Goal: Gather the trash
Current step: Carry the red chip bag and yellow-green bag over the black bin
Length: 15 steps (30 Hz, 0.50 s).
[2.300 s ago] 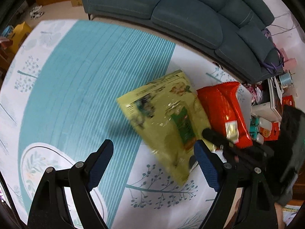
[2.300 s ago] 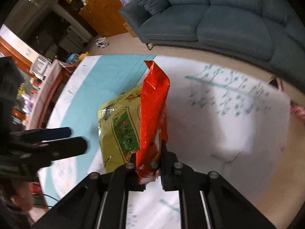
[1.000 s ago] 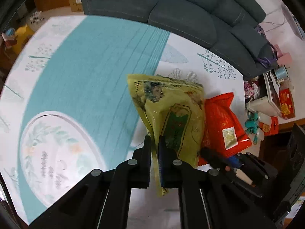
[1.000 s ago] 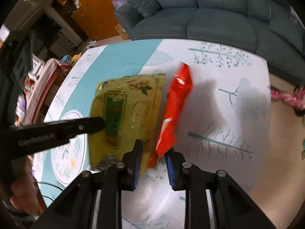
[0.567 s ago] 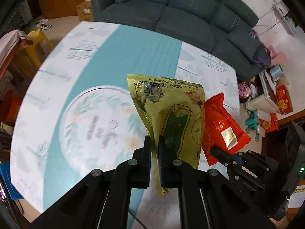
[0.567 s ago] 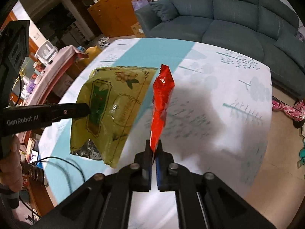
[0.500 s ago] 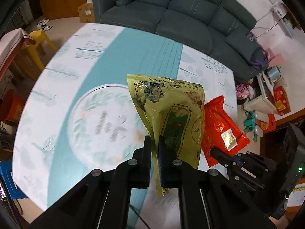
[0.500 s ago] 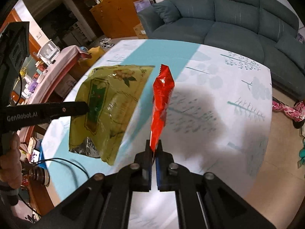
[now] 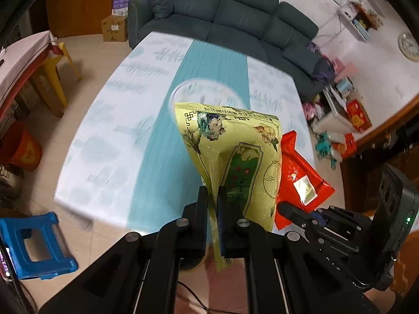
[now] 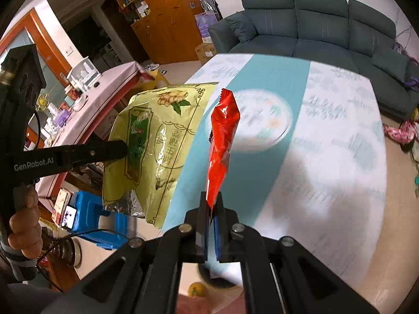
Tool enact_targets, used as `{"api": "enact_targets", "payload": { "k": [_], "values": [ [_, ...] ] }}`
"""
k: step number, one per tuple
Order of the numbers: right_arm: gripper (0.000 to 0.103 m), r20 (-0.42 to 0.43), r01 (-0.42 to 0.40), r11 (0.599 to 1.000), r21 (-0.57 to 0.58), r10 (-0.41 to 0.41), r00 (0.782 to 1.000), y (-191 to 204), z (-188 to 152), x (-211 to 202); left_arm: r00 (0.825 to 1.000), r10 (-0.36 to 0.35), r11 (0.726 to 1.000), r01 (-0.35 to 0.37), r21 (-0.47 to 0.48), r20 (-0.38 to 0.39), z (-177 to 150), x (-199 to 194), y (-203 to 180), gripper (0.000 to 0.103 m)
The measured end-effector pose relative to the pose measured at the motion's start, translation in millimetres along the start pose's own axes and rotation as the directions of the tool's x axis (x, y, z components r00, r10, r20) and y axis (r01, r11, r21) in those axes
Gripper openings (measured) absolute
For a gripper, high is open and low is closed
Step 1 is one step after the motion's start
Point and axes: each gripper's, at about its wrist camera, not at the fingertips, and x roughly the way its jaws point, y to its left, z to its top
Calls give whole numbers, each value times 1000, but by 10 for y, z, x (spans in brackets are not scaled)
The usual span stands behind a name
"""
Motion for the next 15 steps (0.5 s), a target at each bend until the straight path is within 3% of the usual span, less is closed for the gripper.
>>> {"api": "enact_targets", "payload": {
  "k": [8,15],
  "values": [
    [3,-119,19,1000,19,-17,993,891,-890,186,990,21,1000,-23,-8,-140,-960,-107,687,4],
    [3,-239,53,998,-29,-58,969,1158,-1441,471,976,34,999,-41,-27,-217,-1628,256,887,4]
  ]
}}
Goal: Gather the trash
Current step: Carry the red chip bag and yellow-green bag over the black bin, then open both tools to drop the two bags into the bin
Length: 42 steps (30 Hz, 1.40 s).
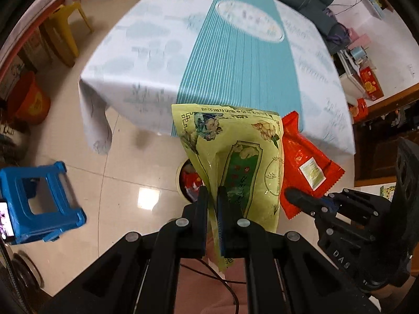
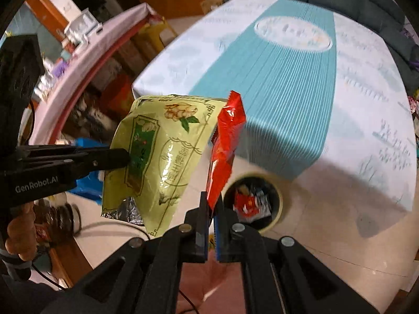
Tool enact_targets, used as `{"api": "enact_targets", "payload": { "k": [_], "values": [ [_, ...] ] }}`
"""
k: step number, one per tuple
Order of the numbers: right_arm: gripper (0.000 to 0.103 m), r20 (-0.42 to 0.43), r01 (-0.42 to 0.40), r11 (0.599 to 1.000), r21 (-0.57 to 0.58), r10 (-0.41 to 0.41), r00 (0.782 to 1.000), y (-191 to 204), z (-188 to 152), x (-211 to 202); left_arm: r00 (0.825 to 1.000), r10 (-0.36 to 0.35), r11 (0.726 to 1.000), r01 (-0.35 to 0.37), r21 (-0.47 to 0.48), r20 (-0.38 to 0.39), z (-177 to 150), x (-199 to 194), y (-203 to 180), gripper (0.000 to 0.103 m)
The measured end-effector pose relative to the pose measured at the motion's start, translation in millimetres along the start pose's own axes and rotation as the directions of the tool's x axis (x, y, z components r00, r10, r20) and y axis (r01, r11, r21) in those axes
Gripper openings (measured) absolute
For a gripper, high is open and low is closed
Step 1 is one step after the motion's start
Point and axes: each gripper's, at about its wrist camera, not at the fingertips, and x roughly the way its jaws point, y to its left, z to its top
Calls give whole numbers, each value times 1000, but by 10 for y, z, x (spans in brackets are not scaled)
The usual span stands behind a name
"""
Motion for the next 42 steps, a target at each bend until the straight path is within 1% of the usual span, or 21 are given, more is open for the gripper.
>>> {"api": "enact_targets", "payload": {
  "k": [3,6,10,12,16,17,19,21,25,27,28,29,30,31,32,33,34,35,36,38,42],
  "values": [
    [3,-44,20,1000,16,-20,999,-22,-186,253,1000,10,1000,-10,3,-26,-139,308,3,5],
    [3,-88,30,997,70,-24,996,-137,-376,557,997,55,998,-53,40,-58,-233,740,-38,5],
    [3,-133,49,991,122,-32,991,-327,-565,964,992,61,997,-55,56,-106,-302,1324,-82,5],
    [3,-148,50,988,148,-28,989,-455,-653,1200,990,56,998,-50,48,-131,-320,1642,-71,5],
    [3,-187,65,978,198,-27,982,-702,-816,1677,983,50,999,-47,18,-175,-313,2247,-30,5],
    [3,-198,70,974,213,-27,980,-798,-858,1855,981,52,999,-50,14,-188,-302,2461,-19,5],
    [3,-206,86,970,226,-39,978,-924,-899,2078,978,53,999,-52,11,-200,-285,2749,-11,5],
    [3,-216,97,964,248,-43,976,-1092,-944,2357,976,65,998,-62,18,-207,-255,3089,2,6],
    [3,-229,108,949,295,-39,973,-1382,-1001,2813,971,104,995,-99,32,-214,-210,3595,35,8],
    [3,-232,104,943,317,-29,972,-1534,-1030,3034,969,116,993,-111,33,-218,-191,3810,50,17],
    [3,-228,99,939,328,-23,973,-1609,-1034,3130,969,120,993,-116,33,-217,-181,3867,46,18],
    [3,-223,92,937,337,-16,975,-1640,-1051,3187,968,129,992,-124,35,-214,-172,3950,67,24],
    [4,-219,81,932,352,-2,976,-1697,-1065,3267,968,136,991,-130,39,-213,-170,3994,71,35],
    [4,-219,77,927,366,6,976,-1745,-1083,3337,966,151,988,-144,46,-208,-169,4046,72,43],
    [6,-217,73,924,374,11,976,-1775,-1092,3375,966,164,986,-158,50,-199,-167,4069,69,62],
    [13,-212,69,921,383,15,977,-1806,-1105,3416,967,172,985,-165,52,-188,-173,4086,91,71],
    [18,-207,74,920,385,8,978,-1821,-1114,3438,969,174,985,-167,51,-173,-169,4094,95,72],
    [33,-203,77,920,384,3,979,-1815,-1108,3445,970,175,984,-169,51,-167,-168,4087,102,73],
    [44,-190,72,920,385,2,982,-1813,-1110,3437,969,179,984,-173,52,-169,-180,4075,109,80],
    [47,-168,66,922,382,-1,986,-1793,-1112,3414,968,192,981,-186,53,-163,-196,4044,126,86],
    [47,-143,71,927,368,-19,990,-1730,-1104,3329,968,215,976,-208,67,-127,-215,3887,102,86]
  ]
}}
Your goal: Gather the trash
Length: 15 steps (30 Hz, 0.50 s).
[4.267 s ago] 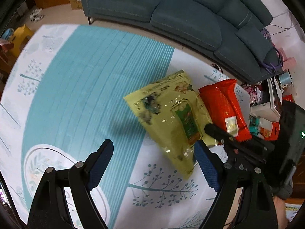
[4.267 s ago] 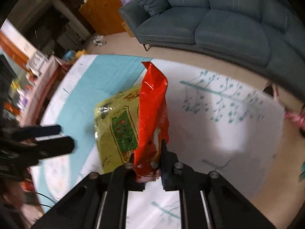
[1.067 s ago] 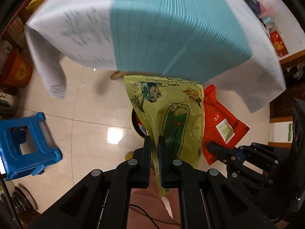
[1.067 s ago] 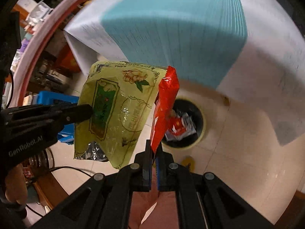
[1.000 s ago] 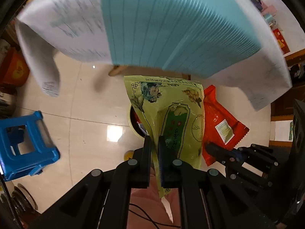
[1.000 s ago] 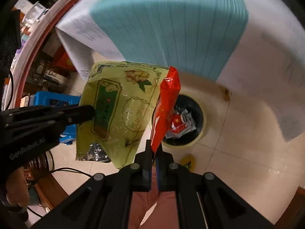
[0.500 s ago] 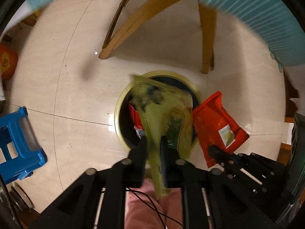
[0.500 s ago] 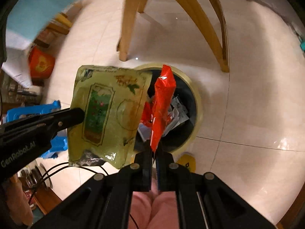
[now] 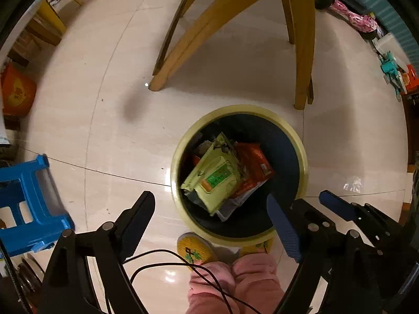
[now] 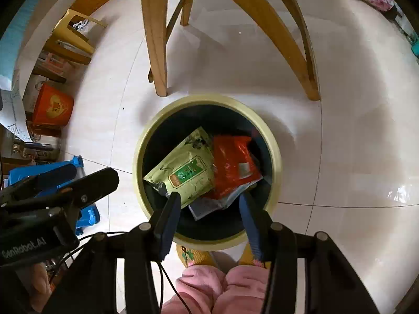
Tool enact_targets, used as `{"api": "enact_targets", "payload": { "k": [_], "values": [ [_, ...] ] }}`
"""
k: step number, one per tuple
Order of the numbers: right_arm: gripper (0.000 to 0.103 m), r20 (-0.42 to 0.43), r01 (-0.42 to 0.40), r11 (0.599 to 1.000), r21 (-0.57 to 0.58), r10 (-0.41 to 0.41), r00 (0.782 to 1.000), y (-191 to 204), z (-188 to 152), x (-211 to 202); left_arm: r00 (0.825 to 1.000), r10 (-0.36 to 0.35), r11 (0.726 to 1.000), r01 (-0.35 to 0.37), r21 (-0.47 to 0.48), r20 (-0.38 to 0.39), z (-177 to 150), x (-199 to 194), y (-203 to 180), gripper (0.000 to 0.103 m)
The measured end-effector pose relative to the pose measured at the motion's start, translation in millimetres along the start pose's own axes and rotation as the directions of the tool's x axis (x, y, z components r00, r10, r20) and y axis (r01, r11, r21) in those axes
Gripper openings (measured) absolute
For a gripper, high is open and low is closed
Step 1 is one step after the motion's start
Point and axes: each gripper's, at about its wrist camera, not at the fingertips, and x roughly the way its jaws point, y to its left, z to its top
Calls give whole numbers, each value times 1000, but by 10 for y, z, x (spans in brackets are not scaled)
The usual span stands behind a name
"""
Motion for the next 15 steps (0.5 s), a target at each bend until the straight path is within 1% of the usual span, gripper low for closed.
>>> {"api": "enact_targets", "payload": {
  "k": [2,9,15],
  "values": [
    [47,14,1,1000,-1,-1,1000,12,-2,-58,1000,12,1000,-13,12,18,-6,-77,16,86],
    [47,82,1,1000,2,-1,997,104,15,-372,995,30,999,-33,30,90,-32,-549,-8,86],
    [47,114,6,1000,14,-8,993,183,26,-655,992,34,999,-38,26,119,-13,-945,-37,86]
  ]
}}
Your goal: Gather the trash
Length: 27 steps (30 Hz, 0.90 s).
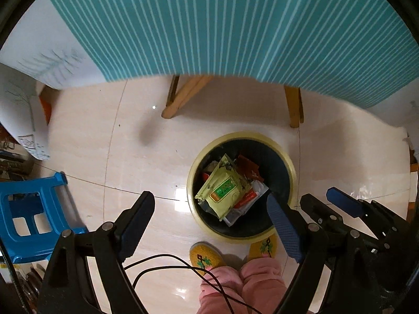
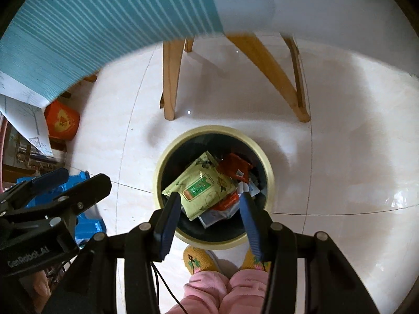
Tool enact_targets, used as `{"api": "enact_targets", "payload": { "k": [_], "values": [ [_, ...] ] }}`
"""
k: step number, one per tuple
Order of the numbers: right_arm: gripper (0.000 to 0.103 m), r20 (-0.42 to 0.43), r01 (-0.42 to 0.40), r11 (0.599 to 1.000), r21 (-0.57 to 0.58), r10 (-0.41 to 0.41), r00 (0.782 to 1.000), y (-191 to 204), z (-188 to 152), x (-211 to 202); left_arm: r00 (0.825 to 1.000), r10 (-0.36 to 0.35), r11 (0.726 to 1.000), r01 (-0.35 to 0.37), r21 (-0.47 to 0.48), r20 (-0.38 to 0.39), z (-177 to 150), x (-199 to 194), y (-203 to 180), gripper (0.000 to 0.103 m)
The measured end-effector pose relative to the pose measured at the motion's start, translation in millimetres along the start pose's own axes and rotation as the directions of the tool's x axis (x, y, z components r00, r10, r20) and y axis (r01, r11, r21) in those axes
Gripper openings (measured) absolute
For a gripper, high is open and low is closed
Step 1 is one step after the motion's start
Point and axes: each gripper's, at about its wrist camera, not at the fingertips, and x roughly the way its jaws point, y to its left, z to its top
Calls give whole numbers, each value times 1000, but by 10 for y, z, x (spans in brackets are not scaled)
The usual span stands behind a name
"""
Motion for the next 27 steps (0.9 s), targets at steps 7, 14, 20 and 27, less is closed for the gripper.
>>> {"api": "enact_targets", "payload": {
  "k": [7,14,20,27],
  "values": [
    [47,37,-1,1000,7,0,999,126,54,-511,999,5,1000,-5,3,45,91,-640,-4,86],
    [47,77,-12,1000,19,10,997,280,112,-1168,994,9,999,-13,41,107,198,-1382,-11,86],
    [47,90,-11,1000,29,9,996,415,198,-1643,992,1,998,-9,68,123,302,-1896,30,86],
    [47,180,3,1000,17,-6,984,619,384,-2405,980,-8,996,-10,88,198,495,-2671,59,86]
  ]
}}
